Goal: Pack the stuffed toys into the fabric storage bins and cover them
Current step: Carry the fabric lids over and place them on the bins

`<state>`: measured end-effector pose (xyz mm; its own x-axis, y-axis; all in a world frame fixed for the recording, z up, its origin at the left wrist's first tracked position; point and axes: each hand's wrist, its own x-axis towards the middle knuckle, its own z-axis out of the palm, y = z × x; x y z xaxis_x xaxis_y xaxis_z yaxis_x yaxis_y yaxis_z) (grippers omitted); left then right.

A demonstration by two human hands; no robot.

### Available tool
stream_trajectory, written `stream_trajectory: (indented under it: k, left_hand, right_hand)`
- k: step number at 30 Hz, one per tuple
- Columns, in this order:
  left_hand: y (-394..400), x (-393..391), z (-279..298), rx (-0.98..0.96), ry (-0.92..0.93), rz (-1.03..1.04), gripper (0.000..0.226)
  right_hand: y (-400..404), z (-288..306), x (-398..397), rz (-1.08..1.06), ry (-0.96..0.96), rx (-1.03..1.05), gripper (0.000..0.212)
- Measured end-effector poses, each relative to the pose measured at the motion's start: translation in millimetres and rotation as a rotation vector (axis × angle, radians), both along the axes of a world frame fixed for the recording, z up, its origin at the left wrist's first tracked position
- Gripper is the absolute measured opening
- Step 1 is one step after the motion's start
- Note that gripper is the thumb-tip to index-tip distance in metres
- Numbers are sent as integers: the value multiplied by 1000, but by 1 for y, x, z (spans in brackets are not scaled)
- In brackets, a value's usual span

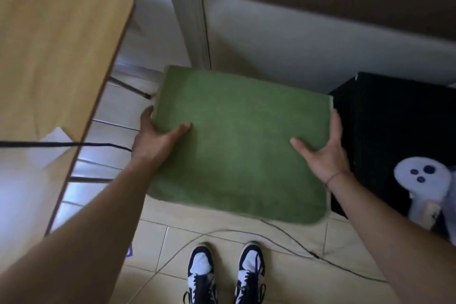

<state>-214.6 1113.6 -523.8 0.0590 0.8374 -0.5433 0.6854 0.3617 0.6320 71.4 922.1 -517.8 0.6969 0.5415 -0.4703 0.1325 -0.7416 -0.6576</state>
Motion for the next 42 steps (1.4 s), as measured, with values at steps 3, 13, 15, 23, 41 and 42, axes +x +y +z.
stream_trajectory:
  k: [3, 13, 15, 23, 41, 42]
  left_hand:
    - [4, 10, -41, -43, 127, -253, 105]
    - [-43, 36, -73, -383, 222, -118, 89]
    - [-47, 46, -75, -484, -83, 133, 90]
    - [-30, 90, -106, -515, -590, 508, 75]
    - [-229, 94, 160, -72, -130, -758, 79]
    - [-256, 92, 187, 5, -121, -887, 82]
  right_hand:
    - [-2, -40, -3, 111, -57, -114, 106]
    - [-23, -66, -84, -6, 13, -429, 83]
    - [-14, -71, -96, -225, 345, -344, 91]
    - [43, -100, -65, -654, 726, 98, 110]
    - [-170, 142, -125, -281, 320, -11, 79]
    - [-195, 170, -132, -377, 223, -17, 77]
